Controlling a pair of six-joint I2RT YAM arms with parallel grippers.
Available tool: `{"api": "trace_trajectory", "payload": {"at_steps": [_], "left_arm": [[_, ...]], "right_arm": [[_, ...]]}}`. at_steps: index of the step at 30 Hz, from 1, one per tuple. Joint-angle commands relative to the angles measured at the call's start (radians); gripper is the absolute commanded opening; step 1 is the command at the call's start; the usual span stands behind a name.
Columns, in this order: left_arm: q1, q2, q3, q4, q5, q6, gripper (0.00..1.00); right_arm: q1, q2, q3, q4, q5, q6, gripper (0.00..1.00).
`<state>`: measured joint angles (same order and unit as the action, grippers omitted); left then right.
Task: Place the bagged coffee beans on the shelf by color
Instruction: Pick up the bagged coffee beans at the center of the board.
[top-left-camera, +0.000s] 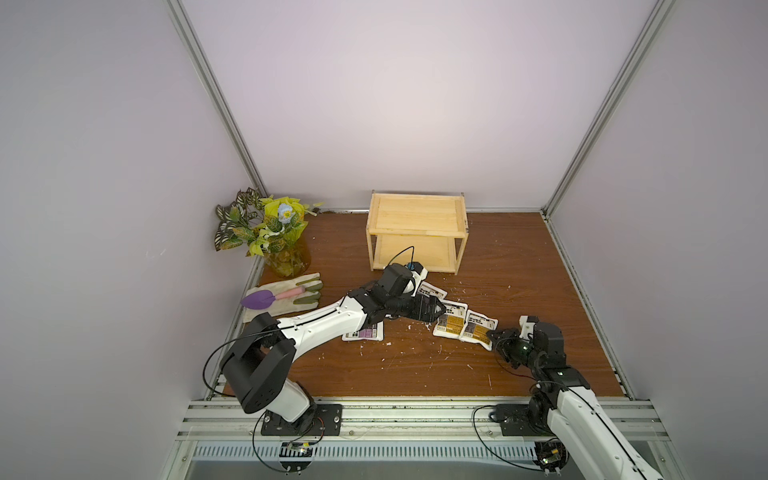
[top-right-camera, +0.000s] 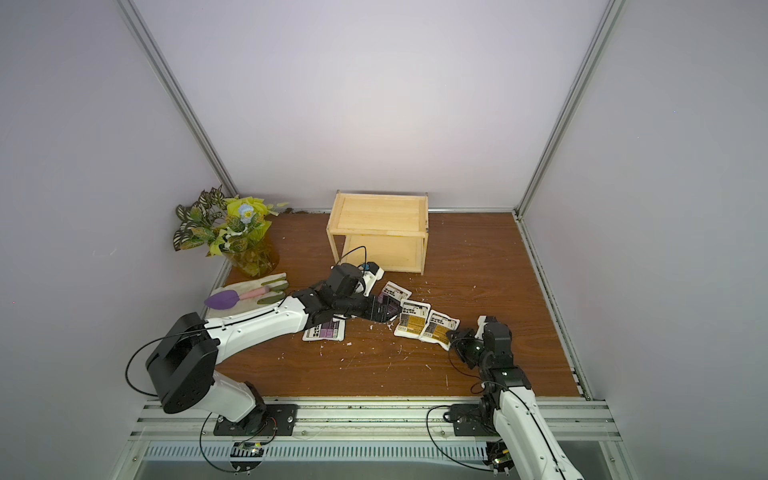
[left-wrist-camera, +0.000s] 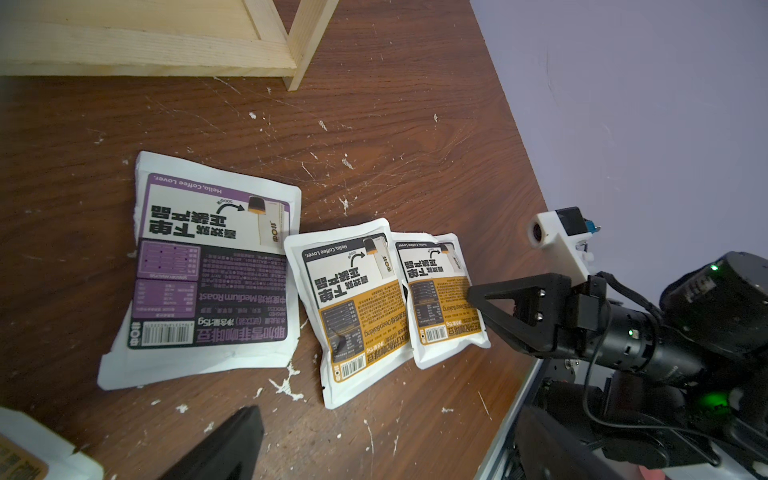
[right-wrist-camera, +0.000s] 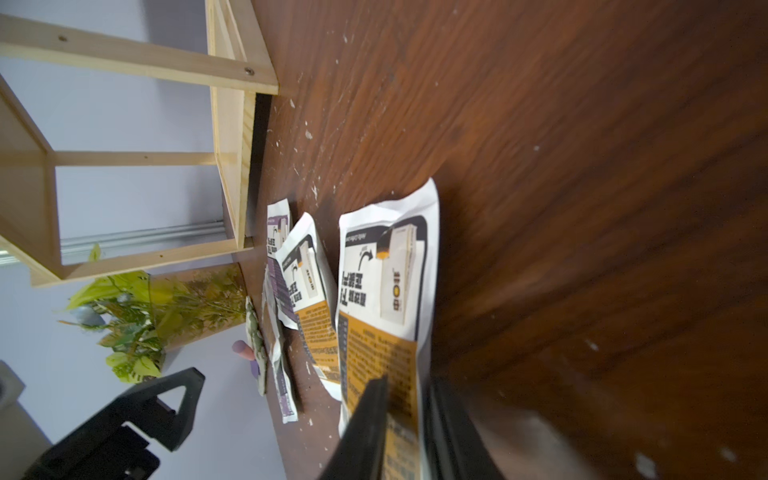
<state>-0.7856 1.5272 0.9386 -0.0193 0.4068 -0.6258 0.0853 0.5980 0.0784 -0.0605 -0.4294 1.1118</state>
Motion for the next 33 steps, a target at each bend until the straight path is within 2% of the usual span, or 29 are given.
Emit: {"api": "trace_trajectory", "payload": {"at_steps": [1, 7, 11, 22, 33], "left_arm": [[-0.011, 0.005, 0.036, 0.007, 0.009, 0.001, 1.0], [-0.011, 0.001, 0.047, -0.006, 0.001, -0.003, 0.99], [-0.011, 0.0, 0.067, -0.011, -0.005, -0.03, 1.0], [0.041, -0.035, 0.129, -0.018, 0.033, -0.105, 1.0], [0.13, -0.142, 0.158, -0.046, 0.038, -0.156, 1.0]], "right_arm": [[-0.009, -0.012, 0.003, -0.004, -0.022, 0.003, 0.15], [-0.015, -0.037, 0.03, -0.042, -0.011, 0.005, 0.03], [-0.016, -0.067, 0.088, -0.091, 0.007, 0.014, 0.0], [-0.016, -0.038, 0.298, -0.172, 0.009, -0.035, 0.0], [-0.01, 0.125, 0.533, -0.081, -0.163, -0.08, 0.0]]}}
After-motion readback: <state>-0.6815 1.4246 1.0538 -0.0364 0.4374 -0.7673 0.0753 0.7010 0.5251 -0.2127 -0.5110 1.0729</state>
